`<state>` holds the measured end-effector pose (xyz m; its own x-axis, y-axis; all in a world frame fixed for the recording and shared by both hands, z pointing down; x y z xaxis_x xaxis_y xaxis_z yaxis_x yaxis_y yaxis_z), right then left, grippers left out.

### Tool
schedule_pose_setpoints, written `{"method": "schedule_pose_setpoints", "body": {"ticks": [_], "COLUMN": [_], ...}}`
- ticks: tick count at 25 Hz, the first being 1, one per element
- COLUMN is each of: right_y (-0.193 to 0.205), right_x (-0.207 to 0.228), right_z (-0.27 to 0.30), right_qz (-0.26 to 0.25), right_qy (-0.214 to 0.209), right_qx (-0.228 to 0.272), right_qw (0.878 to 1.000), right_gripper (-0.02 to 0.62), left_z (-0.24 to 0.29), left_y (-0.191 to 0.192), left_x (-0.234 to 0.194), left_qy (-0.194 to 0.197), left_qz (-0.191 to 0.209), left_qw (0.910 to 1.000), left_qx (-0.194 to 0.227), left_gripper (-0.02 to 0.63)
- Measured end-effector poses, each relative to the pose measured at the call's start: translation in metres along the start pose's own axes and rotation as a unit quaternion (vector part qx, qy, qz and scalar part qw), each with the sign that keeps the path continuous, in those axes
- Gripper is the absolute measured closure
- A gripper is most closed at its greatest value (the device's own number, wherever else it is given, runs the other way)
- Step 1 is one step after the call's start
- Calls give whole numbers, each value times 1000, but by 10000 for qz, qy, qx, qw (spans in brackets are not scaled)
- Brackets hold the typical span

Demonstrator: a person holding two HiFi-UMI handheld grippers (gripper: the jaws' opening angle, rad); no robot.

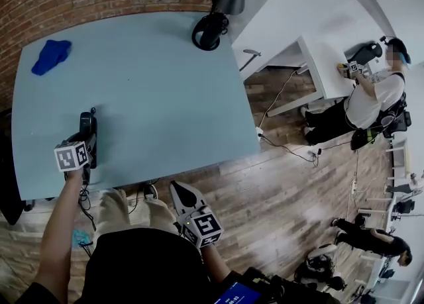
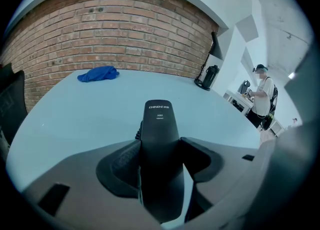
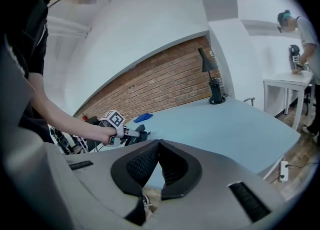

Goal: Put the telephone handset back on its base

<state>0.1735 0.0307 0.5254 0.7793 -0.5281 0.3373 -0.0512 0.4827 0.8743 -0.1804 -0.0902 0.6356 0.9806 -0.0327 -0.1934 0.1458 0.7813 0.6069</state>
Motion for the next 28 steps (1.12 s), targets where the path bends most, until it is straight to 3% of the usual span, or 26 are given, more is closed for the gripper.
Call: {"method": "schedule_pose_setpoints", "body": {"ticks": [13, 19, 23, 26, 28], "right_y": [7, 7, 1, -5, -8], "right_x": [3, 1, -5, -8, -13], "right_z": [-14, -13, -5, 5, 15], "right_qz": [23, 2, -129, -253, -325], "right_qy": [41, -69, -240, -375, -535], "right_qx": [-1, 10, -6, -8, -36], "right_qw": [10000, 10000, 9996, 9990, 9980], "right_gripper": [578, 578, 578, 577, 577], "left_z": [10, 11, -15, -47, -72], "left_y": [25, 27, 26, 25, 30], "left_x": [0, 3, 7, 3, 3], "left_qy": [-223, 36, 245, 401, 615], "left_qz": [-25, 79, 510, 390, 211], "left_qw": [9996, 9999, 9982, 9968, 9943], "left_qx": [-191, -117, 203, 565, 850], "left_gripper": [325, 319, 296, 299, 389]}}
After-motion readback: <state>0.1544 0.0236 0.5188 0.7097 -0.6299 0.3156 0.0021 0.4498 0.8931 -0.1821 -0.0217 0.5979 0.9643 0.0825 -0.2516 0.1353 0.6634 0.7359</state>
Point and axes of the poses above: the fingertips, and each gripper's own axes: z forward along the fingers, x to its right, y out of its underside, the point moved 4 cm from there along -z, backward along the fingers
